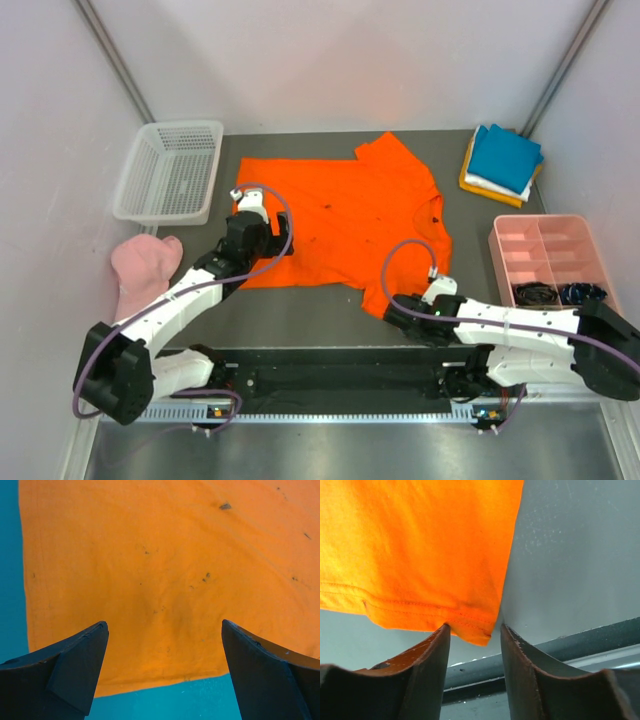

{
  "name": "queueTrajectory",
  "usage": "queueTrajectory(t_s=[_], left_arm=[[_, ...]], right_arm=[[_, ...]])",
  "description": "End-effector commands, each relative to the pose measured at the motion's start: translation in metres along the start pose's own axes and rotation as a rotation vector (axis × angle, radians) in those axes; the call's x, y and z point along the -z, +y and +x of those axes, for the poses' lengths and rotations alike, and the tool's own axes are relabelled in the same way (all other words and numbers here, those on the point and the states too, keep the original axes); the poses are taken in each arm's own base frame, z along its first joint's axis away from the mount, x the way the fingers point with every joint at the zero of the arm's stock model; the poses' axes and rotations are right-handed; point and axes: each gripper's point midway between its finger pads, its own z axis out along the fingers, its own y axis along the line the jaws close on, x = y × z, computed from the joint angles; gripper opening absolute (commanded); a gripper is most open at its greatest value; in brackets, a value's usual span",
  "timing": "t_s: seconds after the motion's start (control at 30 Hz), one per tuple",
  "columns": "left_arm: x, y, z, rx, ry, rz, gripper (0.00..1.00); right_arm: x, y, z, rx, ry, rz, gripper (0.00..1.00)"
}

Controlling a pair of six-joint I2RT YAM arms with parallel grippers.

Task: Fold and stack the t-shirts
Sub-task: Grap the side of the flattened tshirt closest away from the robot with both arms

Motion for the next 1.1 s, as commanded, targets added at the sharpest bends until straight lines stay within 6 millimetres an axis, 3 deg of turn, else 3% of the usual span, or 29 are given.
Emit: queueTrajectory(t_s=[0.0,0.33,0.37,0.5,0.7,0.9,1.0,1.07], left_arm=[[0.0,-0.007,-0.014,0.024,-0.038,0.023,0.99],[-0.001,0.001,-0.009,0.017,-0.029,-0.014,0.99],[-0.001,0.001,-0.009,0.015,-0.03,-0.019,0.99],[-0.001,0.007,-0.008,0.012,-0.028,-0.045,0.99],[0.002,0.032,0.002,0.007,0.007,-0.181,0.99],[0.015,0.051,0.041,0.124,0.111,-0.283,0.99],[0.024,0.074,0.067,0.189,0.117,-0.378,0.99],[0.031,0.085,0.068,0.204,0.086,-0.43,0.99]], right_arm=[[-0.004,-0.005,-0.001,-0.004,-0.033,0.006,0.41],[-0.007,-0.006,-0.002,0.007,-0.042,0.012,0.21],[-0.008,-0.006,-0.001,0.009,-0.04,0.012,0.13],[-0.009,-0.005,0.0,0.015,-0.038,0.017,0.0],[-0.008,0.0,-0.005,0.052,-0.057,0.015,0.0],[-0.008,0.012,-0.005,0.093,-0.056,-0.023,0.0],[-0.009,0.015,-0.004,0.108,-0.049,-0.028,0.0],[-0.009,0.018,-0.003,0.112,-0.047,-0.04,0.0]])
